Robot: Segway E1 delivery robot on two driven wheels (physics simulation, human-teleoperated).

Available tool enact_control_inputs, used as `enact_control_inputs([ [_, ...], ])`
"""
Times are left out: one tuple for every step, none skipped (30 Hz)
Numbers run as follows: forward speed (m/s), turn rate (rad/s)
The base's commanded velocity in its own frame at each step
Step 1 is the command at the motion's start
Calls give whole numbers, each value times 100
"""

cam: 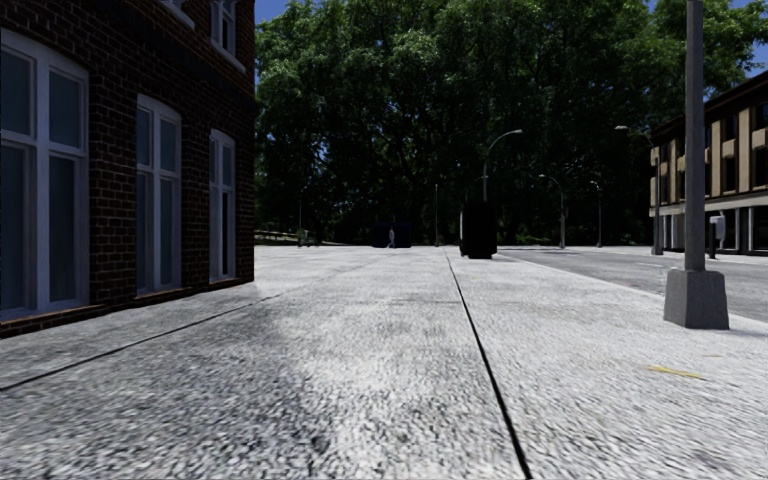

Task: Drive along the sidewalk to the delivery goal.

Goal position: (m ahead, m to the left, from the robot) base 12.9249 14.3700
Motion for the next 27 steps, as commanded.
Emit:
enact_control_inputs([
  [200, 0],
  [200, 0],
  [200, 0],
  [200, 0],
  [200, 0],
  [200, 0],
  [200, 0],
  [200, 0],
  [200, 0],
  [200, 0],
  [200, 0],
  [200, 0],
  [200, 0],
  [200, 0],
  [200, 0],
  [200, 0],
  [200, 0],
  [200, 0],
  [200, 0],
  [200, 0],
  [200, 0],
  [200, 0],
  [200, 0],
  [200, 0],
  [200, 0],
  [200, 0],
  [200, 0],
])
